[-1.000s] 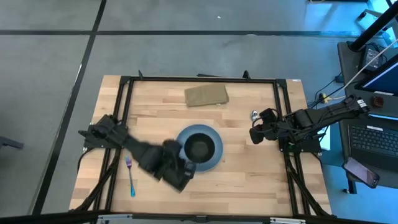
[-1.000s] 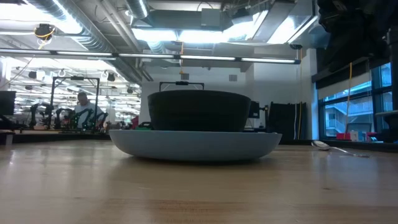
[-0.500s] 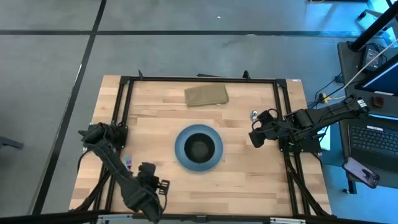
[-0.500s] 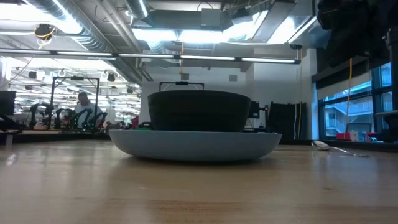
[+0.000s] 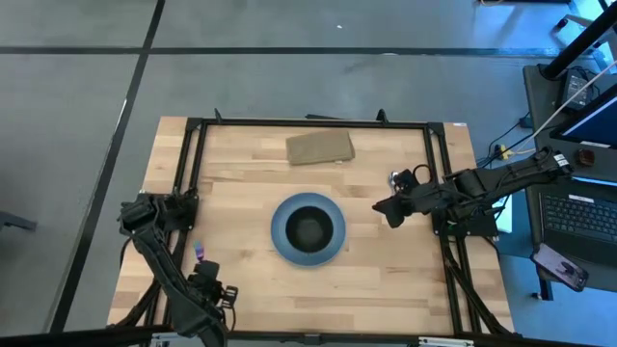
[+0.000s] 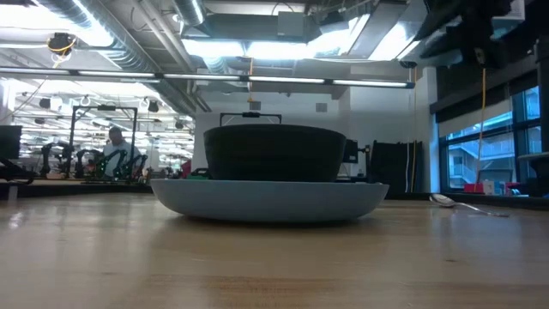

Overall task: Set table place
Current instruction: Move the blue fork to the left of the blue plate

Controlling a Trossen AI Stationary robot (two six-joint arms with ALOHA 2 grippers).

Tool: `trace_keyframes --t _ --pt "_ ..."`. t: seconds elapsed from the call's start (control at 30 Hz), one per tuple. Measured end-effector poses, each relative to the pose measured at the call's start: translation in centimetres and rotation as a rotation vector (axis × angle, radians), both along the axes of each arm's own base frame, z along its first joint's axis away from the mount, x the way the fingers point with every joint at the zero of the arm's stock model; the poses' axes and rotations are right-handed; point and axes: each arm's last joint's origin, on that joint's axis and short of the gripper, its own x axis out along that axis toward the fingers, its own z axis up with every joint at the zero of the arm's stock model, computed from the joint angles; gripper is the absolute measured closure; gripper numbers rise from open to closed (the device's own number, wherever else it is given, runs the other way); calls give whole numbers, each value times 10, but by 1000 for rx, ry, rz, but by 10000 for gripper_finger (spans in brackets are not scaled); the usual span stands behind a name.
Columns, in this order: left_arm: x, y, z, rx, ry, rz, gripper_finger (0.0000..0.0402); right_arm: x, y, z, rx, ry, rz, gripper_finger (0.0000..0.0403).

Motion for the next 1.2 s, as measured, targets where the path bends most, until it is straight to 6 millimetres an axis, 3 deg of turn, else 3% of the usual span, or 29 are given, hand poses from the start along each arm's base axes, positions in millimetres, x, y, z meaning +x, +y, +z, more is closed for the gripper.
trace_keyframes --t 0.2,0.37,0.5,0.7,0.9,1.2 --pt "-1 -13 -21 -179 -63 62 320 5 2 7 27 -92 -1 285" --pt "-7 -13 -34 -188 -61 69 324 9 3 13 10 -162 23 285" --pt "-15 2 -40 -71 4 79 316 12 4 17 -6 -206 42 285" --pt "-25 17 -53 -146 -55 82 313 12 4 18 -18 -216 51 285" --pt "-30 35 -63 -109 -26 104 322 12 4 18 -18 -216 51 285" --pt "-30 40 -73 -121 -48 100 317 13 -2 18 -28 -214 25 285"
